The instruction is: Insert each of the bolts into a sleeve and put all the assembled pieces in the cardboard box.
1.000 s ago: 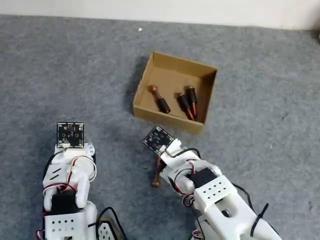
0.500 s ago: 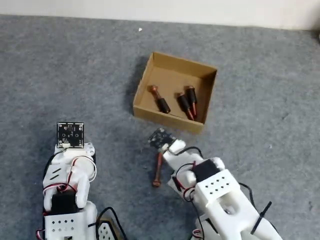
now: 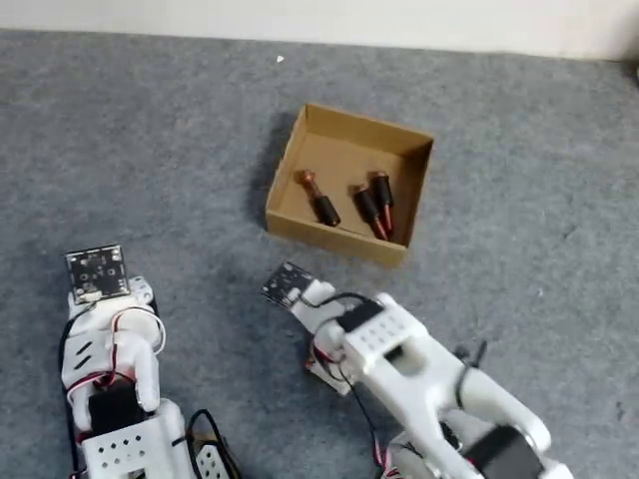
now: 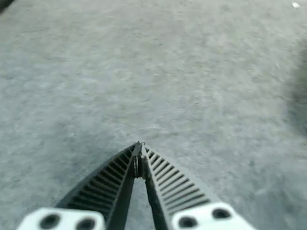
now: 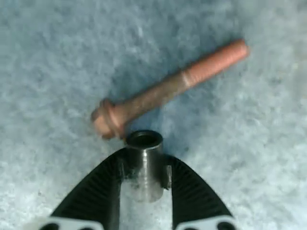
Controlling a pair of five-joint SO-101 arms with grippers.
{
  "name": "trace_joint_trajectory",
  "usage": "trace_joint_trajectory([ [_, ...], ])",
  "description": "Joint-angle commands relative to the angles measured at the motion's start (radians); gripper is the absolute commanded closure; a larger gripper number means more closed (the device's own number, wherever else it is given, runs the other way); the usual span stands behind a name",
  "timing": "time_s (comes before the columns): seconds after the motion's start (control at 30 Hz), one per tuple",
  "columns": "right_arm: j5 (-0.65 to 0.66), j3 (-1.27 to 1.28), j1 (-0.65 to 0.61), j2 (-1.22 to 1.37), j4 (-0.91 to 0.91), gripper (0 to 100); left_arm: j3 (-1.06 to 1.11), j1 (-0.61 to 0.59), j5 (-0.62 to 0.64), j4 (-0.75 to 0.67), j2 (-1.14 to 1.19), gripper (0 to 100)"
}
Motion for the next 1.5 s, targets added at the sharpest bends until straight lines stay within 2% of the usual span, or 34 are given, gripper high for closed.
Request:
trace_joint_trajectory([
  [0.0,-0.012,-0.163,-0.028,0.097,-0.031,99.4,0.010,-0.058,-0.005,-0.071,-0.010,99],
  [0.13,-0.023,-0.286,-0.067,0.157,-0.033,99.4,0.008,-0.081,-0.005,-0.072,-0.010,99],
  [0.3,-0.193,-0.469,-0.099,0.196,-0.033,99.4,0.007,-0.081,-0.005,-0.072,-0.010,99],
  [0.43,-0.272,-0.593,-0.094,0.196,-0.028,99.4,0.008,-0.081,-0.003,-0.072,-0.010,99],
  [0.67,-0.301,-0.648,-0.088,0.148,-0.024,99.4,0.010,-0.068,-0.003,-0.072,-0.008,99],
  [0.9,-0.301,-0.556,0.036,-0.101,0.088,99.4,0.010,0.136,0.000,-0.055,-0.008,99],
  [1.03,-0.301,-0.414,0.137,-0.237,0.090,99.4,-0.019,0.222,0.138,0.028,-0.008,99],
  [1.1,-0.301,-0.332,0.185,-0.292,0.085,99.4,-0.035,0.254,0.163,0.072,-0.008,99],
  [1.27,-0.301,-0.133,0.305,-0.398,-0.024,99.4,-0.122,0.354,0.166,0.235,-0.002,99],
  [1.37,-0.302,-0.015,0.331,-0.430,-0.136,99.4,-0.197,0.429,0.164,0.336,0.002,99],
  [1.47,-0.302,0.071,0.335,-0.449,-0.200,99.4,-0.214,0.475,0.164,0.370,0.004,93],
])
